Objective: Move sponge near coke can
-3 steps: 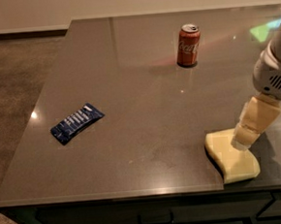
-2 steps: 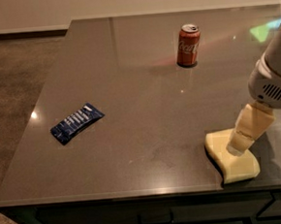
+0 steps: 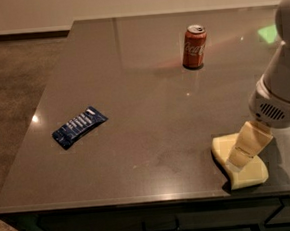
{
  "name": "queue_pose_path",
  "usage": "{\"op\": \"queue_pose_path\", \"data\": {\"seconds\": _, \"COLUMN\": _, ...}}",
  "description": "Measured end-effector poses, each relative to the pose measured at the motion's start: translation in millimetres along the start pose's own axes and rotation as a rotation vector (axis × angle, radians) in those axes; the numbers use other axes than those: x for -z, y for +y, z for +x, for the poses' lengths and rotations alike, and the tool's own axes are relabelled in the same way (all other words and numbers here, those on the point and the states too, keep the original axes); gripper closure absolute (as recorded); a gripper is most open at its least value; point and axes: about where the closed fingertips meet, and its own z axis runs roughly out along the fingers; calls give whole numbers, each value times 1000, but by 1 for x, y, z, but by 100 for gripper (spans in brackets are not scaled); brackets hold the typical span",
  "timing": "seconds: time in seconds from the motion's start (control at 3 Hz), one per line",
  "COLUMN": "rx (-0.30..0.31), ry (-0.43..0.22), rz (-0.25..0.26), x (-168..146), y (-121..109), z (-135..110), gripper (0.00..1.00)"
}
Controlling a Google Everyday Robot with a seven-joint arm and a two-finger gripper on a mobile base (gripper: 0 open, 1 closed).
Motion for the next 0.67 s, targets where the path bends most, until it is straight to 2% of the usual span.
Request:
{"op": "queue_pose_path", "data": {"seconds": 0.33, "rx": -21, "ry": 37, "rz": -28, "x": -13, "y": 12, "z": 4, "gripper": 0}}
{"op": "queue_pose_path", "data": {"seconds": 0.67, "rx": -36, "ry": 60, "rz": -28, "x": -22, "y": 16, "z": 7, "gripper": 0}}
